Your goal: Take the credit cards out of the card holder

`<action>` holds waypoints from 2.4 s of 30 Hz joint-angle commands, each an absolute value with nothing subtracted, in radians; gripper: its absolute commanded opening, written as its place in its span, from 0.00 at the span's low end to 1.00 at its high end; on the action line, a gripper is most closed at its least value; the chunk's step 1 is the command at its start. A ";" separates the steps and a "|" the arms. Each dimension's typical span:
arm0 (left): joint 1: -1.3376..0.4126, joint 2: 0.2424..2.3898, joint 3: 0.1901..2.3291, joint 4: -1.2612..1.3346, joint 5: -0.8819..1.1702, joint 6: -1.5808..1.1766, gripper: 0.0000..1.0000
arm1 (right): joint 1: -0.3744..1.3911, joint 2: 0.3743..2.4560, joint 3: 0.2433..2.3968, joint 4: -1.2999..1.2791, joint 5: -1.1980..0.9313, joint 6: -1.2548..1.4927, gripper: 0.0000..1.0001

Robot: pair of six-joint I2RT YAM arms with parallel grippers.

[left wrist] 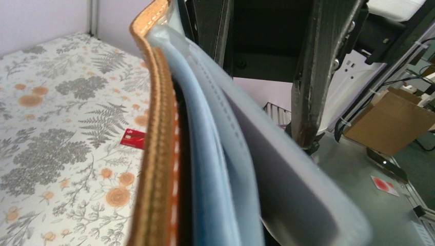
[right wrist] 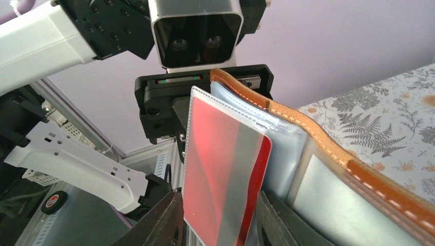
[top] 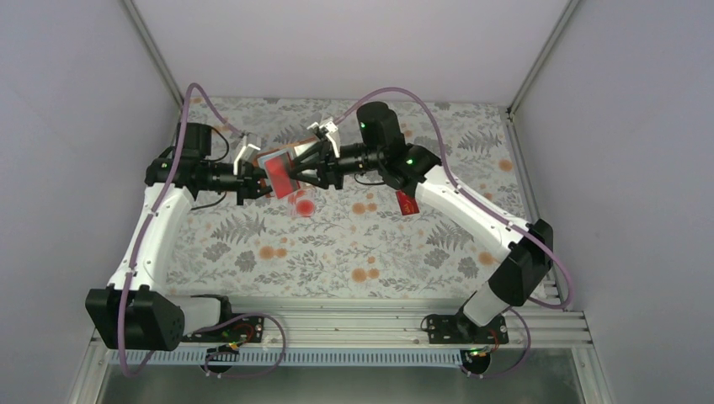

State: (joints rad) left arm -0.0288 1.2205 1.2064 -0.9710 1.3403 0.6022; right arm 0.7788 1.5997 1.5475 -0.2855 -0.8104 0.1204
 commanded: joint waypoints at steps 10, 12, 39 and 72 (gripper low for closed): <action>-0.046 1.206 1.223 -0.900 1.383 0.585 0.02 | 0.815 1.636 1.536 -0.225 -1.052 0.078 0.50; -0.046 1.205 1.218 -0.888 1.359 0.572 0.02 | 0.816 1.608 1.531 -0.223 -1.084 0.052 0.43; -0.052 1.197 1.209 -0.857 1.330 0.532 0.02 | 0.839 1.688 1.589 -0.220 -0.952 0.108 0.19; -0.053 1.186 1.205 -0.867 1.321 0.545 0.02 | 0.891 1.620 1.594 -0.247 -0.789 0.075 0.10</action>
